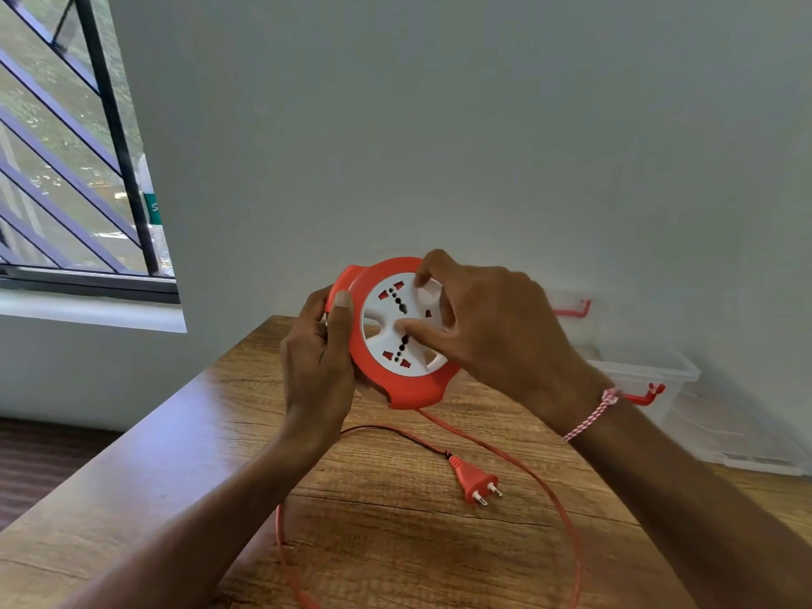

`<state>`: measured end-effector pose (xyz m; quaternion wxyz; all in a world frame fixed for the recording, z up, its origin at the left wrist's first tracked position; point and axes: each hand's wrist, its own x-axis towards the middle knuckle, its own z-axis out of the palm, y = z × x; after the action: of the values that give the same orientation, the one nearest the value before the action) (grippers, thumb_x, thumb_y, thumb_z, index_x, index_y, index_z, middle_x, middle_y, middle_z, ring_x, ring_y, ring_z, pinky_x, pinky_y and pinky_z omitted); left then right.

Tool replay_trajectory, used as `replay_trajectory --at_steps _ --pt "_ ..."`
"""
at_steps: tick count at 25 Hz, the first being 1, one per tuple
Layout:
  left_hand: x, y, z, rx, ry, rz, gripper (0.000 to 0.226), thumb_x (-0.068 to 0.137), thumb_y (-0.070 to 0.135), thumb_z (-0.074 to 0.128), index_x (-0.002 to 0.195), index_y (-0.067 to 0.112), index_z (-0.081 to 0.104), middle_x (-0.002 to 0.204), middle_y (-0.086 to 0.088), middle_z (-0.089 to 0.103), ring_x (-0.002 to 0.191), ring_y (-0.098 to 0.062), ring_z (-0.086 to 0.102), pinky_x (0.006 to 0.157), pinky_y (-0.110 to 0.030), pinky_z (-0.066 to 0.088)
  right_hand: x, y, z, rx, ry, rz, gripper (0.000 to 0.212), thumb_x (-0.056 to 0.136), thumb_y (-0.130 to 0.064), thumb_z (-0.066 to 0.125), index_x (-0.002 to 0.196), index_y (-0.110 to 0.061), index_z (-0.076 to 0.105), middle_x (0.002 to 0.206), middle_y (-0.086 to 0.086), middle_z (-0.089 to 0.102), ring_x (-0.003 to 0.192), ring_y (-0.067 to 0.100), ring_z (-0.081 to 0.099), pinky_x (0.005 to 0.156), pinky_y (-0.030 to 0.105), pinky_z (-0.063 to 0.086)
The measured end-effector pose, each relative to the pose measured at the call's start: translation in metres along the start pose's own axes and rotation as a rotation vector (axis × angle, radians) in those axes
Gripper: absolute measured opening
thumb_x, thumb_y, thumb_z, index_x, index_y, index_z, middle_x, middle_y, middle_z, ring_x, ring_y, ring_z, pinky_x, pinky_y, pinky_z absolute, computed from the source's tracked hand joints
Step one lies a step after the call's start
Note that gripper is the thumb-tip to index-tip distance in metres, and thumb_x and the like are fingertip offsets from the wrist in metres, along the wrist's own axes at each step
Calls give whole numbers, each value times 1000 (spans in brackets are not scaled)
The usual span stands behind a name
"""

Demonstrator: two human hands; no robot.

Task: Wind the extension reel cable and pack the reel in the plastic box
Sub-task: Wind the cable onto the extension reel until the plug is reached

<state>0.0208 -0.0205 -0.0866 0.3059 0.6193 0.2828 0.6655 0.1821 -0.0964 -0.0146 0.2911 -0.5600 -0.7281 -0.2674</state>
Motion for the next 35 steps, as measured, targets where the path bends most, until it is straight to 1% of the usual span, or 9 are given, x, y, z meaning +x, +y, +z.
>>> replay_trajectory --at_steps 5,8,12,18,22,25,28,31,35 --pt "6 -4 -3 21 -13 -40 24 107 34 41 121 25 59 83 31 73 72 0 75 53 -14 55 2 15 -5 -339 -235 -396 59 96 -48 59 148 -44 32 133 3 57 104 21 66 55 26 44" --pt "5 -4 -2 28 -35 -35 29 105 36 42 124 23 59 86 31 73 75 -2 76 55 -15 56 0 13 0 -377 -216 -434 62 93 -47 65 147 -46 35 125 7 59 98 23 68 55 26 36" --pt "2 -3 -2 49 -50 4 33 98 45 43 123 29 58 87 33 72 78 -1 76 57 -16 58 -3 14 7 -316 -49 -396 63 77 -58 78 133 -36 61 97 5 75 70 22 72 54 23 42" --pt "-2 2 1 71 -35 36 21 99 46 42 115 45 57 92 31 72 81 -2 75 61 -20 60 -8 -8 22 72 9 136 63 78 -75 62 114 -24 56 96 -4 72 70 15 66 55 19 47" --pt "0 -4 0 67 -21 17 33 98 49 43 123 33 58 92 26 75 81 -3 77 61 -18 59 -7 -11 29 323 -52 425 56 79 -69 69 111 -26 55 110 -5 71 76 9 64 56 10 47" --pt "4 -8 -1 64 -5 -6 42 97 50 43 126 25 60 98 16 74 81 -6 77 60 -18 59 -2 2 11 67 -62 71 50 86 -63 65 119 -28 53 106 -5 70 78 14 70 61 24 56" --pt "6 -9 -3 66 -1 -20 37 98 49 43 122 27 60 96 14 73 80 -5 77 59 -18 59 1 13 2 -243 -201 -294 56 92 -54 62 141 -38 40 124 0 60 95 18 67 59 25 48" --pt "7 -12 -3 50 -7 -47 38 101 45 44 126 22 61 99 10 75 81 -7 77 60 -19 60 -1 15 9 -384 -247 -381 69 93 -49 65 151 -43 29 132 8 57 100 23 67 55 28 50" --pt "6 -13 -2 70 -30 -13 47 99 48 44 131 18 61 101 10 75 82 -8 78 63 -23 62 -3 15 15 -354 -125 -392 69 80 -48 80 142 -38 51 112 9 70 84 25 73 54 28 53"
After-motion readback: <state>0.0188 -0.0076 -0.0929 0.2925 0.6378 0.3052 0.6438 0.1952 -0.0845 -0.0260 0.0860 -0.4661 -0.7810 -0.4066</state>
